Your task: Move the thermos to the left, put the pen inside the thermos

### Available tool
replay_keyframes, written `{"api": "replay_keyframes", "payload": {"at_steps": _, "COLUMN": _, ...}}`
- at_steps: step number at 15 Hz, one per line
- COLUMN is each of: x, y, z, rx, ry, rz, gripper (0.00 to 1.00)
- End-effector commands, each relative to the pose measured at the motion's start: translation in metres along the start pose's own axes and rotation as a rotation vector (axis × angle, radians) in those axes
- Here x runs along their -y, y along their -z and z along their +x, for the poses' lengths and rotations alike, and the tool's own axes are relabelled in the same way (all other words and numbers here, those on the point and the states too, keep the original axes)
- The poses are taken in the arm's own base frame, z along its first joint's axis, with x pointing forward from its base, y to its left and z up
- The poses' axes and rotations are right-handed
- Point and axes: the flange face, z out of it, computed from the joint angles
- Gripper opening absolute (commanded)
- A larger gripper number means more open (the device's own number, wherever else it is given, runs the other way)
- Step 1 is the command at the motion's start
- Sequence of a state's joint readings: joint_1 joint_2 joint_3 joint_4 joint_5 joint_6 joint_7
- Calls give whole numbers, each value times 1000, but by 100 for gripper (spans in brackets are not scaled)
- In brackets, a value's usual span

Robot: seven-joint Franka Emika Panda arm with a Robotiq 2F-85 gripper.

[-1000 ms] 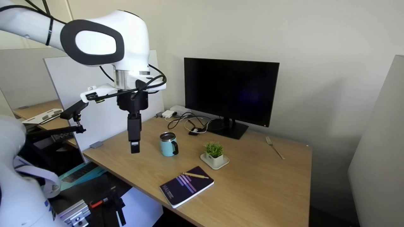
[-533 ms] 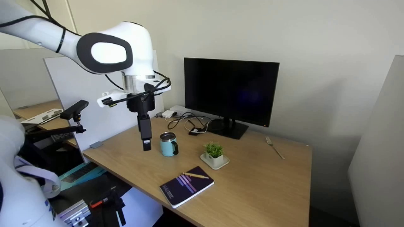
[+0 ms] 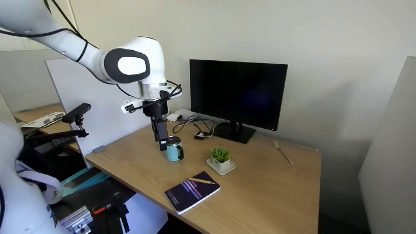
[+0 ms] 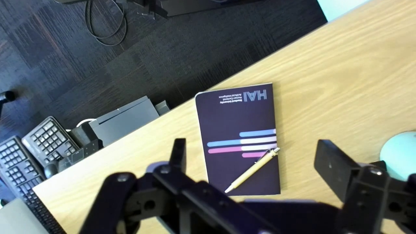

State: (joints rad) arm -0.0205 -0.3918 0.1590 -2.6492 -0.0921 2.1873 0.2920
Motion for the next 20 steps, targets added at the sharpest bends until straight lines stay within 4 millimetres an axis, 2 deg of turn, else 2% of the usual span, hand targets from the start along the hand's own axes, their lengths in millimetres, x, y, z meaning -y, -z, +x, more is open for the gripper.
{"api": "replay_keyframes", "payload": {"at_steps": 1, "x": 32, "y": -4, "z": 24, "rx": -23, "ry": 40, "rz": -12, "gripper": 100}}
{"api": "replay_keyframes", "payload": {"at_steps": 4, "x": 64, "y": -17, "z": 41, "rx": -19, "ry": 85, "rz": -6, "gripper": 100}}
{"api": "replay_keyframes", "payload": {"at_steps": 12, "x": 135, "y": -71, "z": 93, "rx": -2, "ry": 171, "rz": 2, "gripper": 100}}
{"api": "replay_keyframes", "payload": {"at_steps": 16, "x": 172, "y": -77, "z": 119, "rx": -3, "ry": 198, "rz": 8, "gripper": 100}}
{"api": "replay_keyframes", "payload": {"at_steps": 20, "x": 205, "y": -76, "z": 130, "rx": 0, "ry": 288, "rz": 24, "gripper": 100}}
